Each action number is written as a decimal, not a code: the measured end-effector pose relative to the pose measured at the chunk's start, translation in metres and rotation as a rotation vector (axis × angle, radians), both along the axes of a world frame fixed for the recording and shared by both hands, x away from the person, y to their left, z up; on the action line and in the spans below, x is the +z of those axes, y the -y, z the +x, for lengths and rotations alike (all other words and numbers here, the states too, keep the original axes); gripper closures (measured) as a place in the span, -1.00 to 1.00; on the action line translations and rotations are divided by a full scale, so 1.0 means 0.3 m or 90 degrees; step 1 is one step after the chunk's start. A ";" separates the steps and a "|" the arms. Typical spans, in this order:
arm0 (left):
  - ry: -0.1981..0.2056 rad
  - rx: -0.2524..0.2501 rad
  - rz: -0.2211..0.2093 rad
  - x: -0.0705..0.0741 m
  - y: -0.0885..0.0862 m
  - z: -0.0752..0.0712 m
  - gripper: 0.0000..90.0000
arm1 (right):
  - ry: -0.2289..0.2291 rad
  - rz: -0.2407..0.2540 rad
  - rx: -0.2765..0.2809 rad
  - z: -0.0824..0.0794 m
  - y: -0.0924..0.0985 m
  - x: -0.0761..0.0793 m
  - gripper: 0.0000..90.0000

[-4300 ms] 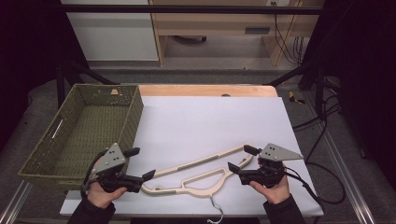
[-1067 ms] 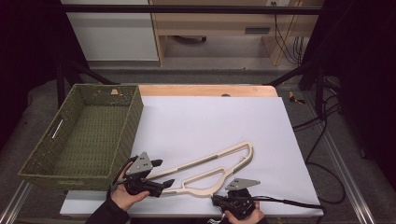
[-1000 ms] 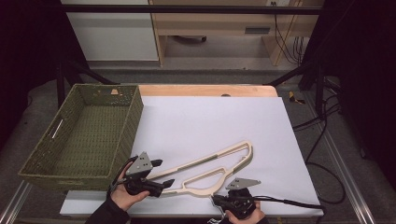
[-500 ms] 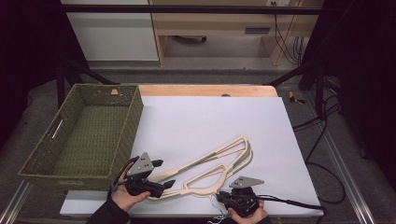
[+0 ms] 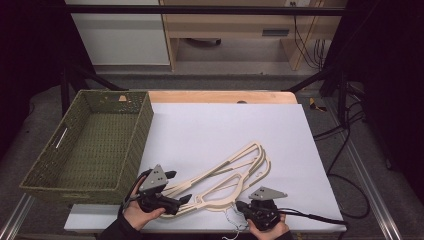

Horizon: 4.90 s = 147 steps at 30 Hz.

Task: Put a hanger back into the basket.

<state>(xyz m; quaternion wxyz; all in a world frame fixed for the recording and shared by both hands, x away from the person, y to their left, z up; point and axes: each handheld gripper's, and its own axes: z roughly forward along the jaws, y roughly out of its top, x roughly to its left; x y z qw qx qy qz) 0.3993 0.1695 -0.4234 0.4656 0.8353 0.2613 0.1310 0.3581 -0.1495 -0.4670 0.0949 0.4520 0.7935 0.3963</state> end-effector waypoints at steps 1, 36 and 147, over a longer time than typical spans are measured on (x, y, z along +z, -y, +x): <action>0.001 0.000 0.001 0.002 0.008 -0.004 -0.77 | 0.004 -0.001 0.002 0.003 0.004 0.006 0.98; -0.010 -0.117 0.164 -0.053 0.399 0.009 -0.23 | 0.045 -0.040 0.027 0.027 0.022 0.084 0.98; 0.112 0.170 0.001 0.607 -0.542 0.225 0.91 | 0.226 0.044 -0.054 0.072 0.271 0.169 -0.81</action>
